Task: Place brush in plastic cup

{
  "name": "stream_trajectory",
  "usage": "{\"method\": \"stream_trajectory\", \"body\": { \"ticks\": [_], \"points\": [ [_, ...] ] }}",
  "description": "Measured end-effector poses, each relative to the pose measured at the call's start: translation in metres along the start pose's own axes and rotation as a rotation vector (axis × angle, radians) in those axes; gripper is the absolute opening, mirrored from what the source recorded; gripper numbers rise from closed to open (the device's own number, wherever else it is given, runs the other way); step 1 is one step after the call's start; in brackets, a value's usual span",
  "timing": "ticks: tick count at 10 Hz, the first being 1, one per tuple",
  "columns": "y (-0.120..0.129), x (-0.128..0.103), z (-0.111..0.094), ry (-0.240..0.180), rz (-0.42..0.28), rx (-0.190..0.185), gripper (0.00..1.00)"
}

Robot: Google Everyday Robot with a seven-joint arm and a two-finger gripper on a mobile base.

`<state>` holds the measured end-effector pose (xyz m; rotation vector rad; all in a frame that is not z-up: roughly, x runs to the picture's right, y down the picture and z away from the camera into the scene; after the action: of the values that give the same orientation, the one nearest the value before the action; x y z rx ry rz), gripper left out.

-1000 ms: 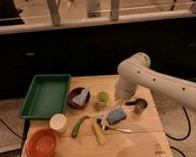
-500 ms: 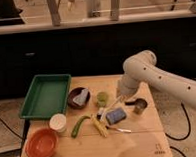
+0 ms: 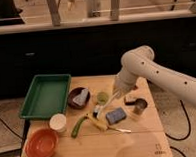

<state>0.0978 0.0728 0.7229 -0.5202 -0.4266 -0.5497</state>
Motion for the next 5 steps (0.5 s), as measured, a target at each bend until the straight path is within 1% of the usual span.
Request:
{"method": "stream_trajectory", "body": {
  "ticks": [3,5],
  "points": [
    [-0.017,-0.014,0.011,-0.034,-0.068,-0.035,0.01],
    [-0.024,-0.015,0.015,-0.047,-0.094,-0.054,0.01]
  ]
}}
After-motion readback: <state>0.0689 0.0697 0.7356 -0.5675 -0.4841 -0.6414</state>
